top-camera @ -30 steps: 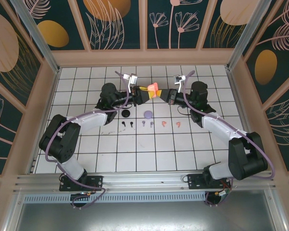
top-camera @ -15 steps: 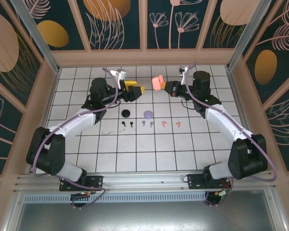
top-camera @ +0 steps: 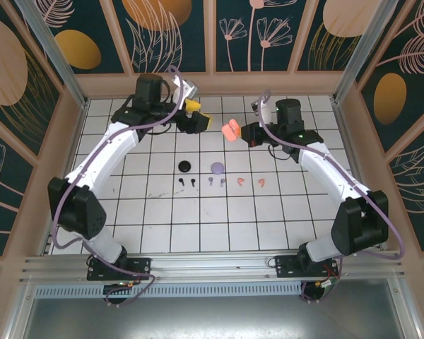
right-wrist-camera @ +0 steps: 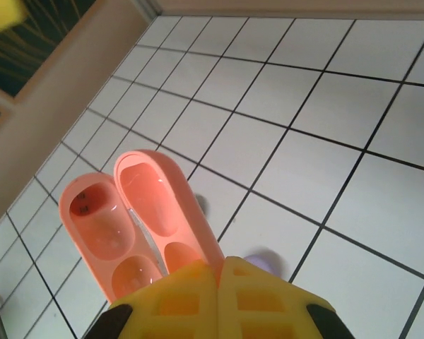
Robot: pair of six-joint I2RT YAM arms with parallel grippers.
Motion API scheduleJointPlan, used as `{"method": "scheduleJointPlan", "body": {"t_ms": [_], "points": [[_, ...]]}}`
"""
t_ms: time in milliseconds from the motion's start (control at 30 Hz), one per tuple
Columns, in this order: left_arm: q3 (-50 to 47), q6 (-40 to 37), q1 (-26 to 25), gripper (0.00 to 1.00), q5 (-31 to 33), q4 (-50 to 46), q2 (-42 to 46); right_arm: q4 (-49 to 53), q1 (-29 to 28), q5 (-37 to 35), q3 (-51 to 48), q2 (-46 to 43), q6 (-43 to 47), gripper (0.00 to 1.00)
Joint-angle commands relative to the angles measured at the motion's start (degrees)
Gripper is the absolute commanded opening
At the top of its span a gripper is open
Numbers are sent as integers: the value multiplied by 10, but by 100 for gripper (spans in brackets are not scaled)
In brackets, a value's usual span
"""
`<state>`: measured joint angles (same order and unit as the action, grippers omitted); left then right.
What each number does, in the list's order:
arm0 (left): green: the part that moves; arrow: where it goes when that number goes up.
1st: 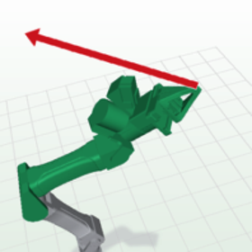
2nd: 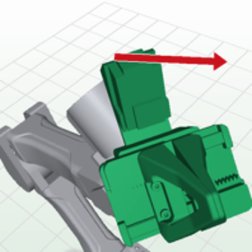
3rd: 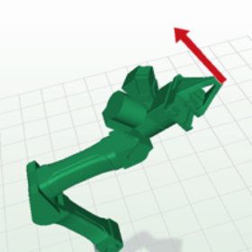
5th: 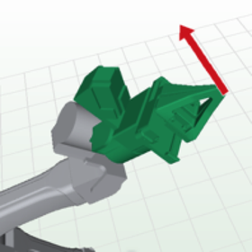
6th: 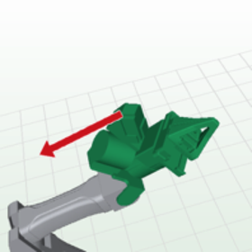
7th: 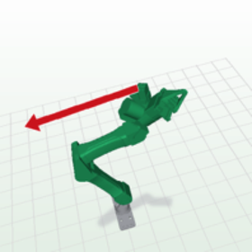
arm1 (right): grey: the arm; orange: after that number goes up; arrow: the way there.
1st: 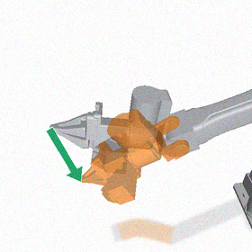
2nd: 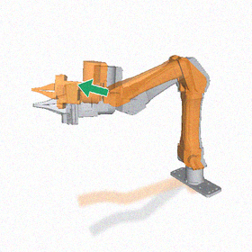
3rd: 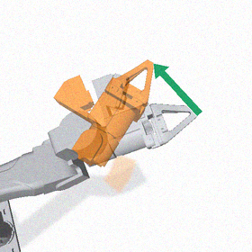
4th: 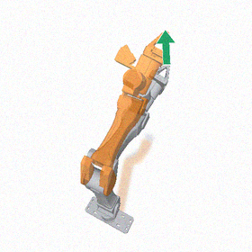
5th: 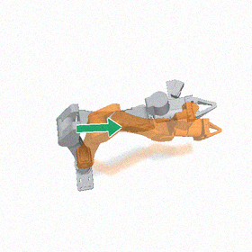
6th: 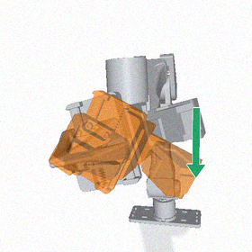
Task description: Insert wireless bluetooth earbuds into charging case
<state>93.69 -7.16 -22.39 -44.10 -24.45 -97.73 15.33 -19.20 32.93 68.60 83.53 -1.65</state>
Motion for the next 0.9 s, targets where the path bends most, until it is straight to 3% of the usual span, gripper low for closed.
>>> {"method": "scheduleJointPlan", "body": {"t_ms": [0, 400, 867], "points": [[49, -99, 2, 79, -74, -183, -48, 59, -3, 35, 35, 6, 77, 0], [30, -123, -2, 70, -160, -206, -44, 128, -42, 47, 94, 60, 116, 0], [0, -138, -7, 58, -159, -206, -44, 158, -82, 29, 152, 90, 122, 0]]}}
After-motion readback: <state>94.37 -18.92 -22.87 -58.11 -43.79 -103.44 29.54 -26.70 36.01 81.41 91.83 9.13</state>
